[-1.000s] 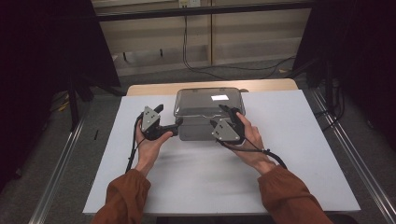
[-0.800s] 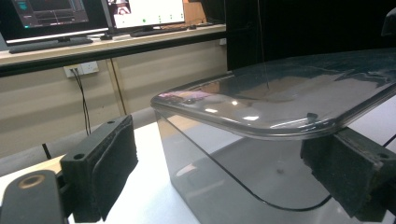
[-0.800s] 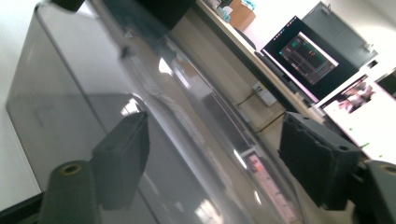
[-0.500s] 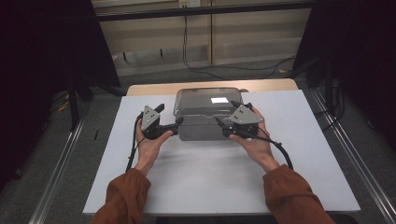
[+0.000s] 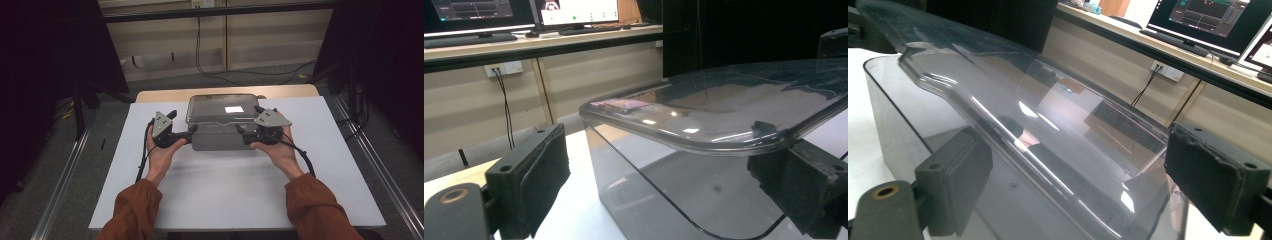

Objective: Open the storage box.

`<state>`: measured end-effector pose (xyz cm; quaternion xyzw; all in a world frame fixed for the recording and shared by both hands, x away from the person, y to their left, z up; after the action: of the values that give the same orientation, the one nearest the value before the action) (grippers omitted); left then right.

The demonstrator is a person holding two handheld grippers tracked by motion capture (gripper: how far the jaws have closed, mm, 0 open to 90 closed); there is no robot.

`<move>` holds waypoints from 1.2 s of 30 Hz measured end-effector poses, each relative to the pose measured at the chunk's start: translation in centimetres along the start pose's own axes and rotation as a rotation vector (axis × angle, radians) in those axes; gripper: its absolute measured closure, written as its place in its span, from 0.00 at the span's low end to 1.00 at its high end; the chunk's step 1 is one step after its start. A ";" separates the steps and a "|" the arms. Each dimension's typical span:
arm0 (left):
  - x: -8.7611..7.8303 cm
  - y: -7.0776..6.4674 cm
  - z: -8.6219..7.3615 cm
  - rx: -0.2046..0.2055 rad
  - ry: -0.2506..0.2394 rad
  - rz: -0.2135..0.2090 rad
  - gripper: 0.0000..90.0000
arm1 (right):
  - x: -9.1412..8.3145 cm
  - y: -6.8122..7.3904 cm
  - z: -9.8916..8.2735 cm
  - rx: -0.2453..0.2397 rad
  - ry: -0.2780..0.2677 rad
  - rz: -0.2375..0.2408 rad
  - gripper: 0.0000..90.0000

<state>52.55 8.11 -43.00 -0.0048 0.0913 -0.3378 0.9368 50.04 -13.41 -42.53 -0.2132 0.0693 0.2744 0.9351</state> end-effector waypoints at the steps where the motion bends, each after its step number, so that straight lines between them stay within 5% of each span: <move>1: 0.0 0.0 0.0 0.000 0.001 -0.001 0.11 | 0.0 -0.1 0.0 0.004 -0.002 0.000 0.13; 24: 0.6 -0.2 1.4 0.021 -0.040 -0.017 0.23 | 0.9 -2.9 -1.4 0.086 -0.004 -0.028 0.20; 36: 1.6 -0.3 2.3 0.038 -0.043 -0.034 0.28 | 1.0 -4.1 -0.8 0.124 -0.056 -0.012 0.31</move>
<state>53.99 6.77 -41.03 0.0040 0.0645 -0.3552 0.9326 53.13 -16.34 -42.02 -0.1476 0.0587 0.2698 0.9497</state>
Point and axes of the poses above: each handheld gripper's, and its own axes: x roughly forward along the jaws, z roughly out of its top, y roughly to its left, the point moved 10 cm from there along x, roughly forward along the jaws, and after that the axes turned 7 degrees about -x, right-handed, at the moved point
